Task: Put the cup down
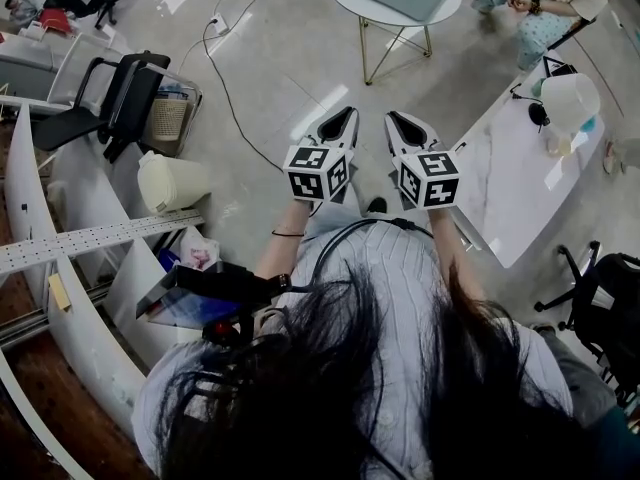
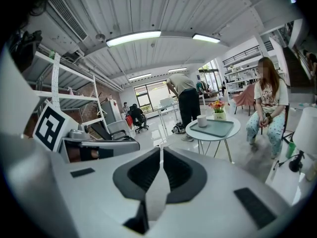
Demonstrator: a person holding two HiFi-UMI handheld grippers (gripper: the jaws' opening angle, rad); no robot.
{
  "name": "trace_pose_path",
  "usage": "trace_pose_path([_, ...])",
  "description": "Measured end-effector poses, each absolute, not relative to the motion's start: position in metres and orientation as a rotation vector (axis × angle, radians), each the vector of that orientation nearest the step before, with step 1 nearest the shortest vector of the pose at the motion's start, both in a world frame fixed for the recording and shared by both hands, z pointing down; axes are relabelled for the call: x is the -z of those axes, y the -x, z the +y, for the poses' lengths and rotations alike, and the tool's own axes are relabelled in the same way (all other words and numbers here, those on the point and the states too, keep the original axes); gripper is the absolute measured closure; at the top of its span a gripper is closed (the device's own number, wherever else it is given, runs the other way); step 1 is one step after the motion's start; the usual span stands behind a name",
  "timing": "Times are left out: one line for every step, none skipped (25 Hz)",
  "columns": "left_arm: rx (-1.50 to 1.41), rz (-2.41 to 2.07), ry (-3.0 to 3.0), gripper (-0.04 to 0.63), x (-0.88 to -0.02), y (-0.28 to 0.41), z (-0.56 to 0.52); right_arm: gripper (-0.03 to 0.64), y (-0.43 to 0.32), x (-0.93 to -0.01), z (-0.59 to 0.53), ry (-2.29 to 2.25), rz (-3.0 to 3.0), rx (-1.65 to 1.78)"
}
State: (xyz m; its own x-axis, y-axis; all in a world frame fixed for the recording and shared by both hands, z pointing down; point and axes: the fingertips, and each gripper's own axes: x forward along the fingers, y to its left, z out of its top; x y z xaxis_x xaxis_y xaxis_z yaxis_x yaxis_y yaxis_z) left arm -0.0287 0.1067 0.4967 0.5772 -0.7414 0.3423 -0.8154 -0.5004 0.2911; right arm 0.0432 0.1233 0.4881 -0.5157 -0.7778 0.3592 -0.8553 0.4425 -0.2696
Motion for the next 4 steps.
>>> trace_pose_path([-0.238, -1.254, -2.391, 0.558, -0.4967, 0.0299, 0.1057, 0.572, -0.0422, -0.4883, 0.1225, -1.436, -2.508, -0.629])
trace_pose_path([-0.238, -1.255, -2.391, 0.559, -0.4966, 0.0311, 0.1047, 0.572, -0.0411, -0.4885, 0.1216, -1.436, -2.508, -0.629])
trace_pose_path([-0.237, -1.255, -2.39, 0.558, -0.4965, 0.0325, 0.1038, 0.572, -0.0398, -0.4885, 0.1208, -1.436, -2.508, -0.628])
trace_pose_path([-0.236, -1.256, -2.39, 0.559, -0.4965, 0.0338, 0.1029, 0.572, -0.0385, -0.4886, 0.12, -1.436, -2.508, -0.628])
